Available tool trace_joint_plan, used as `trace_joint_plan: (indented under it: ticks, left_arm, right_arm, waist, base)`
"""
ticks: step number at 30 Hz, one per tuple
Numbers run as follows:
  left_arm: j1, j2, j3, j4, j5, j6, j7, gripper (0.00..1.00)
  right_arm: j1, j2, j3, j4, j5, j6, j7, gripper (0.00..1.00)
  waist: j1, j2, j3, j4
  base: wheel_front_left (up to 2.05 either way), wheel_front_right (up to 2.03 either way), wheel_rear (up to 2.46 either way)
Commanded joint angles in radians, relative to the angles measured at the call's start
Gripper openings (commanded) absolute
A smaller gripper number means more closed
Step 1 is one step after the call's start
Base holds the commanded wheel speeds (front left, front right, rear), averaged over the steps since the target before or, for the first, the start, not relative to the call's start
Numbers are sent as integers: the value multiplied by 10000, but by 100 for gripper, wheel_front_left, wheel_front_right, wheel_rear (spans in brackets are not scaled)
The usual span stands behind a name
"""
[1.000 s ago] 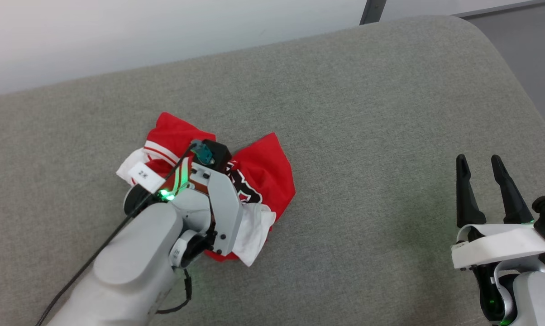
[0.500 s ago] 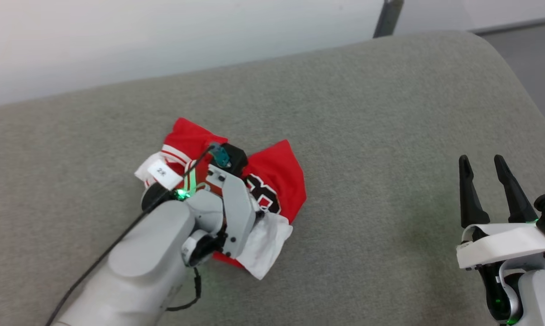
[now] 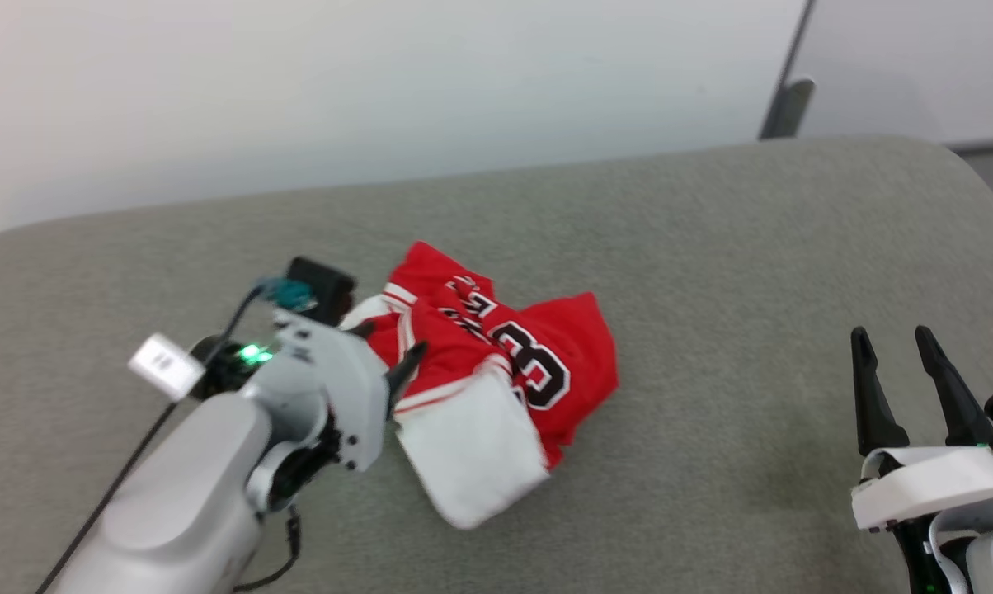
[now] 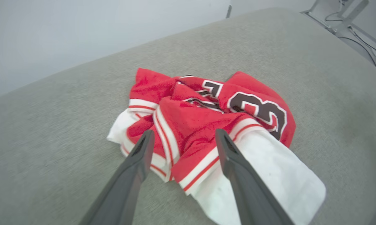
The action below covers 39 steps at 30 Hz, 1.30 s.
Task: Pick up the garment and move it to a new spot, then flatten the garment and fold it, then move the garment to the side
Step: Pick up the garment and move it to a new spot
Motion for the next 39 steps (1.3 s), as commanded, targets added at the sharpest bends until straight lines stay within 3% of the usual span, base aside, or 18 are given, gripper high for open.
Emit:
trace_joint_plan:
  ticks: [1, 9, 19, 24, 32, 39]
  left_arm:
    - [327, 102, 169, -157, -87, 118, -306, 100]
    - [1549, 921, 1078, -998, -206, 581, -2024, 100]
    - [3440, 1693, 2372, -1395, -381, 739, -4927, 100]
    - [4111, 1644, 2816, -1107, -471, 820, -5795, 100]
    - [4989, 1397, 3598, -1185, -166, 865, -6104, 100]
    - [5381, 1047, 4274, -1472, 413, 502, -6114, 100]
  right_arm:
    - [169, -59, -26, -25, -48, -14, 13, 100]
    - [445, -93, -124, -177, -68, -14, 140, 100]
    - [795, -171, -360, -507, -155, -14, 164, 100]
    - [902, -145, -439, -583, -185, -14, 154, 100]
    - [1145, -22, -544, -612, -216, -14, 125, 100]
    - [1212, -7, -552, -638, -224, -14, 157, 100]
  waist:
    - [0, 0, -494, 526]
    - [0, 0, -795, 1007]
    - [0, 0, -910, 1439]
    - [0, 0, -939, 1561]
    - [0, 0, -997, 1729]
    - [0, 0, -951, 1812]
  base:
    - [0, 0, 0]
    - [0, 0, 0]
    - [0, 0, 0]
    - [0, 0, 0]
    - [0, 0, 0]
    - [0, 0, 0]
